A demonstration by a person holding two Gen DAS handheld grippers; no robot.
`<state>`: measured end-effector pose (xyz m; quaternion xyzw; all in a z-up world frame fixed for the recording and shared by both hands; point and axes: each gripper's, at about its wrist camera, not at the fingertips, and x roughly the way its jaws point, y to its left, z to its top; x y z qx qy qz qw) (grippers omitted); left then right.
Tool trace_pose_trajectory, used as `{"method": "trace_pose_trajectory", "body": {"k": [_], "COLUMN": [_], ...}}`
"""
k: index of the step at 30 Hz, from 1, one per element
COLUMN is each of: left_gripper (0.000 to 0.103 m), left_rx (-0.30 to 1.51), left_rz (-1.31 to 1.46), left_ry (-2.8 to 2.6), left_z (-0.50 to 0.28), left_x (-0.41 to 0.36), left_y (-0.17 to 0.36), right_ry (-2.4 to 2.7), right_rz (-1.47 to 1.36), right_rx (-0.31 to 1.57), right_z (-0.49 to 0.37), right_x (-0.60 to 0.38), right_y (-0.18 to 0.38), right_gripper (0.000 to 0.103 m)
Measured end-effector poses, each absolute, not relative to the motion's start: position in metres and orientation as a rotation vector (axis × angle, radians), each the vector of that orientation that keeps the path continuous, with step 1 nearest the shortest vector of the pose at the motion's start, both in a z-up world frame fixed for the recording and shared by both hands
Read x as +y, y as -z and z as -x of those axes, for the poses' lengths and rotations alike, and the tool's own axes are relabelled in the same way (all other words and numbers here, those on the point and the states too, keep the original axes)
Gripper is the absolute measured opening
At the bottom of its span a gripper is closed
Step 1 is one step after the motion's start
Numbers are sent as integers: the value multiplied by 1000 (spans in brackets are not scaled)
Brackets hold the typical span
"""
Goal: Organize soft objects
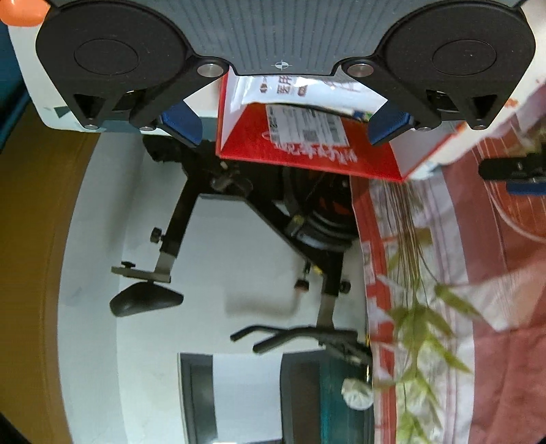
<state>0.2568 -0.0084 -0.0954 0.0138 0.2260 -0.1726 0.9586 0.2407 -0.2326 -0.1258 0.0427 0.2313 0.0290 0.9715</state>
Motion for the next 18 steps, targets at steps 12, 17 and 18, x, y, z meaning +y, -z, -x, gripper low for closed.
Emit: {"method": "trace_pose_trajectory", "body": {"k": [12,17,18], "left_gripper": [103,103,103], "left_rx": [397,354,350], "left_rz": [-60,0,-4], "left_ry": [255,271,256], "left_z": [-184,-152,-146], "left_x": [-11,-4,-5], "left_y": [58,38,34], "right_ry": [-87,-59,-47], "right_rz": [-144,-154,-149], "right_rx": [332,282,276], "right_z": [-168,-133,-127], "right_x": [-223,-214,-212], "right_y": [71,49,46], "right_gripper": [103,103,103]}}
